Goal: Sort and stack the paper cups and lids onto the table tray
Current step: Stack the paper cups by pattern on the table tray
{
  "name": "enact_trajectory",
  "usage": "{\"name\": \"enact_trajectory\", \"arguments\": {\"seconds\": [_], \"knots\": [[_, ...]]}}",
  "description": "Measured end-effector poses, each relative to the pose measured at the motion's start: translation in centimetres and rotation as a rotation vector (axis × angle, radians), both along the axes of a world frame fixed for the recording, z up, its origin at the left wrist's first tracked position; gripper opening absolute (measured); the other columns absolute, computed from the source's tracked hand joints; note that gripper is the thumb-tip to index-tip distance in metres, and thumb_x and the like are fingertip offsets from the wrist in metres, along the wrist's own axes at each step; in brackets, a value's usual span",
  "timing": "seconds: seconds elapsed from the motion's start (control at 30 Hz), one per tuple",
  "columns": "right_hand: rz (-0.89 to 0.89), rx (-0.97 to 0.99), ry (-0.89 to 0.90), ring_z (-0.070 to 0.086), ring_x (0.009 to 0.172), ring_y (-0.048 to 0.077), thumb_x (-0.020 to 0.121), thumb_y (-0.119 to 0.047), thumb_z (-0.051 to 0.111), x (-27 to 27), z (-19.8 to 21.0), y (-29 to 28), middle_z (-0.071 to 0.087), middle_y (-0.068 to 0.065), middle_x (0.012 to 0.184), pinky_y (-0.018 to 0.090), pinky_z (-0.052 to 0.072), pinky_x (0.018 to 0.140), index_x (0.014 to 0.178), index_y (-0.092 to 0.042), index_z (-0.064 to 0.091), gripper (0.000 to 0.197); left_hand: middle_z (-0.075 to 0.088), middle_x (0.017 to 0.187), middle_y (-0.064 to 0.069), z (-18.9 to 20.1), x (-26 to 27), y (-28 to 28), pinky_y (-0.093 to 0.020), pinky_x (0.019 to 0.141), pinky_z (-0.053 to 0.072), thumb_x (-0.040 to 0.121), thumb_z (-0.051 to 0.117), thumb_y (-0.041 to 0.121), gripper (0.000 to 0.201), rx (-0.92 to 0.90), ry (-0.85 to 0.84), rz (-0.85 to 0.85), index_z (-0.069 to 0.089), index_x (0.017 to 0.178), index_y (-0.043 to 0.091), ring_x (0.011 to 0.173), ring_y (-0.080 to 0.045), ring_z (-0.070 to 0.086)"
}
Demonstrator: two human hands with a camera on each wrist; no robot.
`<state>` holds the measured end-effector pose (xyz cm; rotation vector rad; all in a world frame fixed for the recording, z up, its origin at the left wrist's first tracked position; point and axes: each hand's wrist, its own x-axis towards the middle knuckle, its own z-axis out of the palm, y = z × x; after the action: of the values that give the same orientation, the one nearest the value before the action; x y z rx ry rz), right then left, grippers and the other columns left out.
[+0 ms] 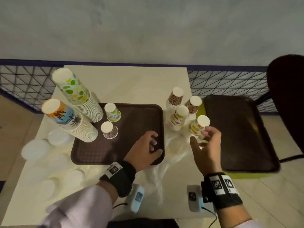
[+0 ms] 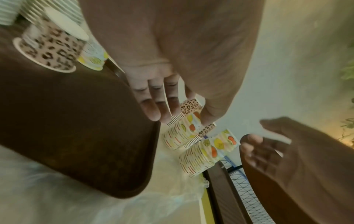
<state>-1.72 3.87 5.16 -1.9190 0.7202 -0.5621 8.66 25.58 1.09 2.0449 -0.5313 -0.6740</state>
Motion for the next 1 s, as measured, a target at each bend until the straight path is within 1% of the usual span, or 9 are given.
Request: {"name": "enact_trajectory", "arguments": {"seconds": [0.1, 0.2, 0.27, 0.33, 0.43, 0.57, 0.7, 0.9, 1.0], "knots": [[-0.079, 0.087, 0.071, 0.054, 0.091, 0.022, 0.08, -0.002, 0.079, -1.7, -2.8, -3.7, 0.049, 0.005, 0.11, 0.038, 0.052, 0.084, 0.131, -0.019, 0.039, 0.067, 0.057, 0.109, 0.009, 0.0, 0.5, -3.3, -0.025, 0.083, 0.054, 0.085, 0.083, 0.031, 0.063, -0.011, -0.012, 0.059, 0.043, 0.133, 0.041, 0.086, -0.011, 0.06], [-0.048, 0.022, 0.17, 0.057, 0.109, 0.023, 0.071, -0.029, 0.086, -2.3, -5.7, -6.5, 0.045, 0.004, 0.125, 0.047, 0.053, 0.098, 0.144, -0.02, 0.035, 0.089, 0.051, 0.123, 0.007, -0.1, 1.1, -6.0, -0.021, 0.084, 0.052, 0.085, 0.083, 0.034, 0.077, -0.006, -0.012, 0.116, 0.038, 0.148, 0.033, 0.092, -0.007, 0.059], [0.01, 0.027, 0.242, 0.053, 0.119, 0.022, 0.072, -0.035, 0.086, -1.8, -6.8, -7.5, 0.039, -0.003, 0.133, 0.042, 0.052, 0.101, 0.149, -0.023, 0.031, 0.096, 0.045, 0.13, 0.005, -0.3, 1.3, -7.5, -0.02, 0.085, 0.05, 0.086, 0.083, 0.034, 0.082, -0.012, 0.009, 0.149, 0.034, 0.151, 0.033, 0.098, -0.004, 0.058], [0.071, 0.02, 0.267, 0.052, 0.122, 0.02, 0.072, -0.034, 0.088, -1.0, -7.5, -8.0, 0.035, -0.005, 0.134, 0.04, 0.053, 0.1, 0.151, -0.021, 0.028, 0.1, 0.039, 0.135, 0.003, -0.6, 1.7, -9.0, -0.023, 0.091, 0.051, 0.085, 0.083, 0.035, 0.086, 0.002, 0.015, 0.167, 0.031, 0.154, 0.031, 0.104, -0.004, 0.057], [0.14, -0.017, 0.236, 0.049, 0.128, 0.021, 0.068, -0.048, 0.086, 0.5, -8.3, -8.3, 0.04, -0.004, 0.139, 0.049, 0.051, 0.103, 0.15, -0.02, 0.03, 0.104, 0.037, 0.139, -0.001, -1.7, 2.7, -10.9, -0.038, 0.106, 0.052, 0.079, 0.087, 0.04, 0.094, 0.047, -0.003, 0.185, 0.032, 0.154, 0.027, 0.122, -0.021, 0.057], [0.165, -0.013, 0.221, 0.043, 0.131, 0.015, 0.071, -0.046, 0.087, 2.2, -8.7, -8.1, 0.048, -0.003, 0.141, 0.041, 0.042, 0.11, 0.149, -0.018, 0.037, 0.096, 0.039, 0.14, -0.003, -2.6, 4.1, -13.2, -0.043, 0.111, 0.049, 0.072, 0.09, 0.043, 0.096, 0.038, -0.001, 0.27, 0.038, 0.15, 0.024, 0.129, -0.023, 0.052], [0.157, 0.028, 0.222, 0.049, 0.13, 0.024, 0.074, -0.043, 0.086, 3.3, -9.1, -7.5, 0.052, 0.006, 0.14, 0.043, 0.044, 0.108, 0.15, -0.019, 0.037, 0.093, 0.044, 0.131, 0.003, -3.5, 5.0, -14.2, -0.042, 0.106, 0.053, 0.06, 0.091, 0.053, 0.1, 0.026, -0.04, 0.337, 0.045, 0.144, 0.026, 0.123, -0.021, 0.056], [0.11, 0.028, 0.211, 0.059, 0.118, 0.025, 0.073, -0.049, 0.084, 4.3, -9.9, -7.4, 0.059, 0.002, 0.13, 0.04, 0.053, 0.095, 0.142, -0.029, 0.042, 0.083, 0.058, 0.132, 0.003, -4.9, 5.7, -14.8, -0.039, 0.102, 0.055, 0.057, 0.094, 0.047, 0.093, 0.053, -0.062, 0.345, 0.053, 0.138, 0.029, 0.121, -0.018, 0.061], [0.104, 0.012, 0.205, 0.063, 0.114, 0.024, 0.074, -0.049, 0.082, 4.6, -10.2, -7.3, 0.063, -0.002, 0.127, 0.042, 0.056, 0.09, 0.136, -0.033, 0.043, 0.075, 0.063, 0.128, 0.01, -5.8, 6.0, -15.0, -0.032, 0.098, 0.056, 0.054, 0.094, 0.048, 0.092, 0.04, -0.024, 0.355, 0.054, 0.137, 0.036, 0.115, -0.01, 0.064]]}}
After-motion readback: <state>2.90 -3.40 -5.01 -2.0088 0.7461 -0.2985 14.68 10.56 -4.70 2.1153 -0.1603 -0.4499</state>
